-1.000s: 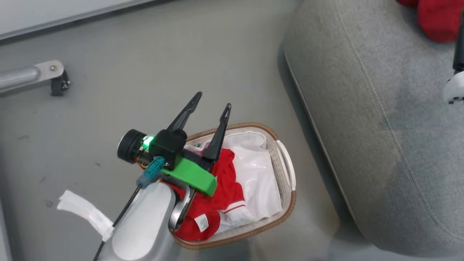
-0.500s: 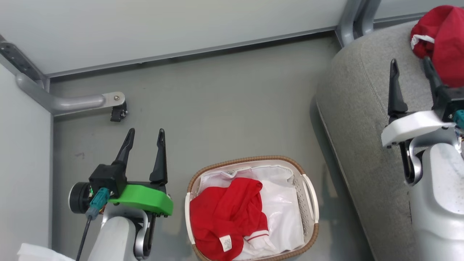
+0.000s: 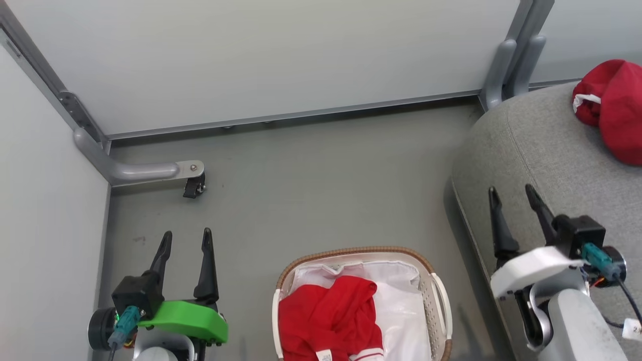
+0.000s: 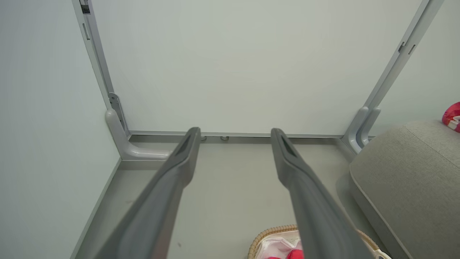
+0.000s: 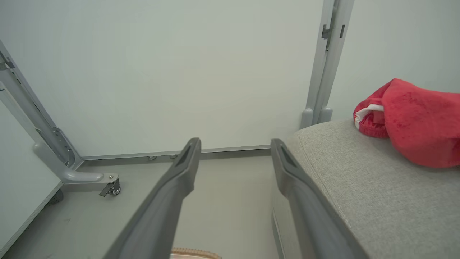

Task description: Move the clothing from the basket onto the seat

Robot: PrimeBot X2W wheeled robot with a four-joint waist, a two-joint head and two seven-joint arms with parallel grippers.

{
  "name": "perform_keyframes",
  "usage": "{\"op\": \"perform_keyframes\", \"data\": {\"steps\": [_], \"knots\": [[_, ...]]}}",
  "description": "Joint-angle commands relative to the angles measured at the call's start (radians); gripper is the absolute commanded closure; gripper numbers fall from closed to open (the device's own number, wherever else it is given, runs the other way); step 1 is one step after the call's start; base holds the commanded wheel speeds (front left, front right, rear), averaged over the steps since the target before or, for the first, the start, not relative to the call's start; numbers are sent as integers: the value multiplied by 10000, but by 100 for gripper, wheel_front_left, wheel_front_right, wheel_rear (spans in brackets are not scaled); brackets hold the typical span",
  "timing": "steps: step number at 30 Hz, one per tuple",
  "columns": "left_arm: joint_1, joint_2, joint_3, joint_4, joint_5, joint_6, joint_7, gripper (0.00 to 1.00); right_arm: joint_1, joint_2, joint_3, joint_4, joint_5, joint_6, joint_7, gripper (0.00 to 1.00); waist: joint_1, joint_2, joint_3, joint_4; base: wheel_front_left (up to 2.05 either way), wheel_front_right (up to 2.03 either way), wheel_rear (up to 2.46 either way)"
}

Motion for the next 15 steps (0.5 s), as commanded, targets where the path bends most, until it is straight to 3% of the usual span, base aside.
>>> {"op": "perform_keyframes", "data": {"steps": [1,15], "knots": [[192,4,-6,-81,-112,77,5,0,330,-33,71,-148,98,-14,-49,0,1,0,-216,126,0,0,0],[743,5,-237,-37,-375,260,5,0,1493,-36,255,-679,-152,-14,-49,0,1,0,-519,-5,0,0,0]]}}
